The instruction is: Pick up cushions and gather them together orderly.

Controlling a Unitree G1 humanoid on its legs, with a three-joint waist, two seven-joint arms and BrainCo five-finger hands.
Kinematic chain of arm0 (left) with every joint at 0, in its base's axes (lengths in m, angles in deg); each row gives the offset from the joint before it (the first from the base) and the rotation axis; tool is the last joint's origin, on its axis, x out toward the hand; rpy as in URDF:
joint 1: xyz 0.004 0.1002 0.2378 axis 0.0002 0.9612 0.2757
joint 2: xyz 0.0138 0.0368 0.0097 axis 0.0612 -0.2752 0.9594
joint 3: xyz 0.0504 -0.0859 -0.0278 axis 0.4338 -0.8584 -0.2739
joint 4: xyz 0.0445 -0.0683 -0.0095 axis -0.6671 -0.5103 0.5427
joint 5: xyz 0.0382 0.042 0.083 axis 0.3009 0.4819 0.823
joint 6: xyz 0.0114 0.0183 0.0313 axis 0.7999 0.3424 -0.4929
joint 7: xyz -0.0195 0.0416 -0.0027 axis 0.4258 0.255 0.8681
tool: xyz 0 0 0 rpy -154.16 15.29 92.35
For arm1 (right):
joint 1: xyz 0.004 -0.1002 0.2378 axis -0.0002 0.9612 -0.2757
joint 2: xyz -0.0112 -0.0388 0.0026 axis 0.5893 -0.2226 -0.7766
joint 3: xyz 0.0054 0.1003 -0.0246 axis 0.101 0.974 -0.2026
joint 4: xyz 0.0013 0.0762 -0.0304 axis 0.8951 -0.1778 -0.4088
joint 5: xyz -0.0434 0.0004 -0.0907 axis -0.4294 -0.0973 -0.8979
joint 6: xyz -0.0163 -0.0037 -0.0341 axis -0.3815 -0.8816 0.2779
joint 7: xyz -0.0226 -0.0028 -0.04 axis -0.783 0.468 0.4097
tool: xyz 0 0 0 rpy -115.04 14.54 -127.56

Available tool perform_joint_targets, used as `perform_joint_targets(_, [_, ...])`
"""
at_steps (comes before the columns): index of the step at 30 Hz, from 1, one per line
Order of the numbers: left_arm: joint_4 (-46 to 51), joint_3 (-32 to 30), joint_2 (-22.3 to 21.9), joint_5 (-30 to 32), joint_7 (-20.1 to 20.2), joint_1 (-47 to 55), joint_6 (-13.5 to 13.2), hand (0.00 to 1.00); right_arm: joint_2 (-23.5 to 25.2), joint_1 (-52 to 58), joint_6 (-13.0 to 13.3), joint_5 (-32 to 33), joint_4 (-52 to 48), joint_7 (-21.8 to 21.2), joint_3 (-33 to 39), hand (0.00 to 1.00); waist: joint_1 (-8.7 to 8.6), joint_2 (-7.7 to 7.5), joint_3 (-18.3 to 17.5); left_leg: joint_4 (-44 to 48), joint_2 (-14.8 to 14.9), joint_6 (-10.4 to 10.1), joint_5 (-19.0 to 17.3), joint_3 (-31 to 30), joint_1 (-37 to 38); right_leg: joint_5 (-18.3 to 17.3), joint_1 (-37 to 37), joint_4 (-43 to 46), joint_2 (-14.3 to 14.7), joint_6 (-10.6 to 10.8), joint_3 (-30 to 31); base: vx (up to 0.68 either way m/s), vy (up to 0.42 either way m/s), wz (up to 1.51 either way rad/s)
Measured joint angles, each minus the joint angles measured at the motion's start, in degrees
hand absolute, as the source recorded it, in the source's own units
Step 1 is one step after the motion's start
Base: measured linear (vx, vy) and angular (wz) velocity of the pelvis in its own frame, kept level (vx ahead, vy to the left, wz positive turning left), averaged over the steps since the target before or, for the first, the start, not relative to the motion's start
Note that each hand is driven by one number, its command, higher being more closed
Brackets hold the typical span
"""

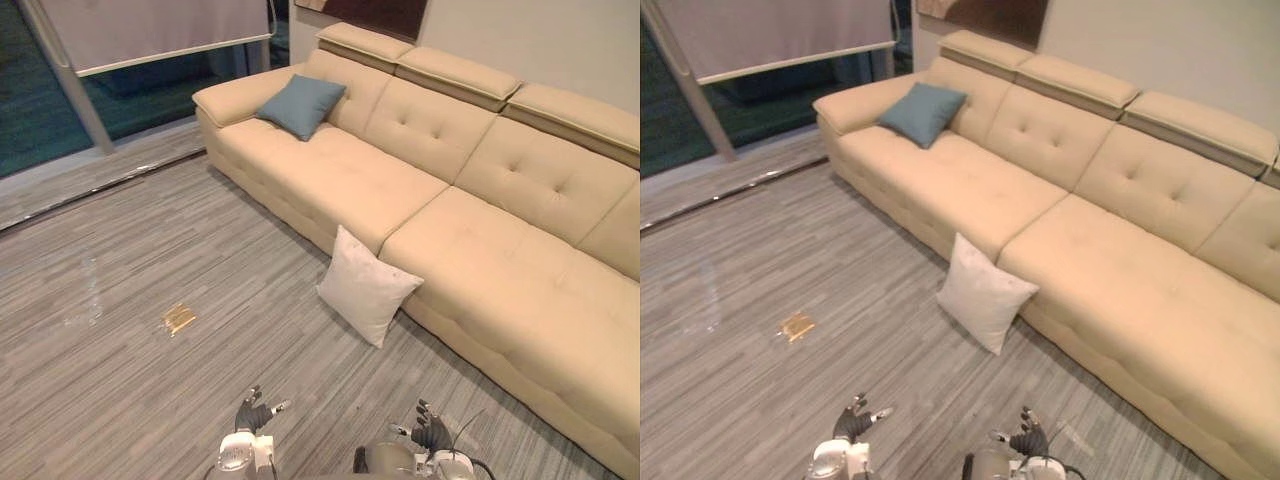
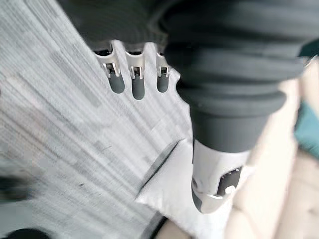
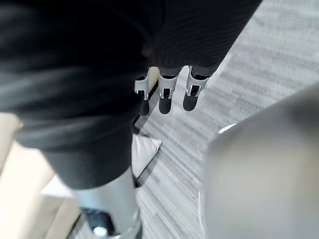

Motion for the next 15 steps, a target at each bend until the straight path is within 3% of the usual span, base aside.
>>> perform_joint_targets(1, [-0.27, -0.05, 0.12, 0.04, 0.07, -0.05, 0.09, 0.0, 0.04, -0.04, -0.02, 0.05, 0.25, -0.02, 0.12, 0.0, -0.08, 0.01, 0.01, 0.02, -0.14, -1.05, -0.58, -0.6, 1.38, 7.52, 0.62, -3.49, 1.37, -3.12, 1.57, 0.61, -0.09, -0.01])
perform_joint_targets(2, [-1.27, -0.8, -0.8, 0.05, 0.15, -0.5, 0.39, 0.0, -0.94, -0.66, 0.15, -0.04, 0.16, -0.09, 1.22, 0.0, -0.16, 2.37, 0.73, 0.65, 1.56, -2.54, -1.12, -2.03, 3.36, 7.53, 2.09, -1.19, 2.76, -5.75, 1.43, 0.68, -0.111, -0.04])
perform_joint_targets(4, [-0.89, -1.34, -1.95, 0.11, 0.85, -0.78, 0.33, 0.0, -1.1, -0.85, -0.05, 0.07, -0.07, -0.21, 2.4, 0.0, 0.02, 3.49, 1.03, 7.54, 2.86, -4.87, 0.41, -3.89, 1.94, 3.04, 3.08, 1.15, 2.84, -6.36, 1.18, 0.55, -0.171, -0.01])
perform_joint_targets(6, [-0.18, -3.36, -2.77, 0.11, 1.12, -0.67, 0.51, 0.0, -0.89, -0.76, -0.2, 0.05, -0.33, 0.0, 3.19, 0.0, -0.16, 4.47, 1.75, 27.81, 6.92, -3.34, 5.09, -7.74, -5.6, 0.68, 8.0, -1.01, 4.26, -6.95, 1.58, 0.43, -0.215, -0.05])
perform_joint_targets(8, [2.51, -4.54, -3.46, 0.2, 1.13, 0.04, 0.29, 0.0, -0.78, -0.67, -0.56, 0.04, -0.3, 0.08, 3.12, 0.0, 0.58, 4.49, 2.61, 44.9, 10.44, -3.89, 4.31, -8.75, -11.95, -0.61, 15.09, -5.03, 6.45, -8.25, 3.43, 0.37, -0.103, -0.45])
perform_joint_targets(9, [3.4, -4.47, -3.41, 0.23, 1.16, 0.31, 0.19, 0.0, -0.45, -0.53, -0.71, 0.04, -0.25, 0.08, 3.0, 0.0, 0.77, 4.05, 2.66, 47.51, 10.33, -4.02, 3.35, -9.07, -14.6, -1.27, 17.57, -6.14, 6.64, -8.28, 4.28, 0.4, -0.103, -0.58])
perform_joint_targets(12, [4.98, -4.27, -3.62, 0.8, 1.18, 0.52, -0.35, 0.0, 0.39, 0.11, -1.12, 0.08, -0.28, 0.17, 3.31, 0.0, 1.19, 3.14, 2.75, 38.14, 8.84, -2.81, 0.53, -8.26, -21.06, -2.01, 22.52, -9.7, 6.76, -7.28, 7.19, 0.32, -0.055, -0.51])
perform_joint_targets(14, [5.79, -3.56, -3.61, 1.22, 1.17, 0.41, -0.46, 0.0, 0.45, 0.25, -1.23, 0.24, -0.3, 0.21, 3.3, 0.0, 1.55, 2.94, 2.84, 25.27, 4.95, -3.1, 0.21, -12.24, -23.08, -2.59, 24.26, -10.56, 6.45, -6.2, 9.54, 0.33, 0.058, -0.63])
perform_joint_targets(15, [5.74, -3.33, -3.61, 1.22, 1.13, 0.07, -0.48, 0.0, 0.52, 0.2, -1.28, 0.47, -0.27, 0.32, 3.25, 0.0, 1.94, 2.76, 2.96, 17.58, 1.96, -3.75, 0.77, -17.06, -23.83, -3.21, 25.16, -10.6, 6.03, -5.15, 11.35, 0.35, 0.123, -0.79])
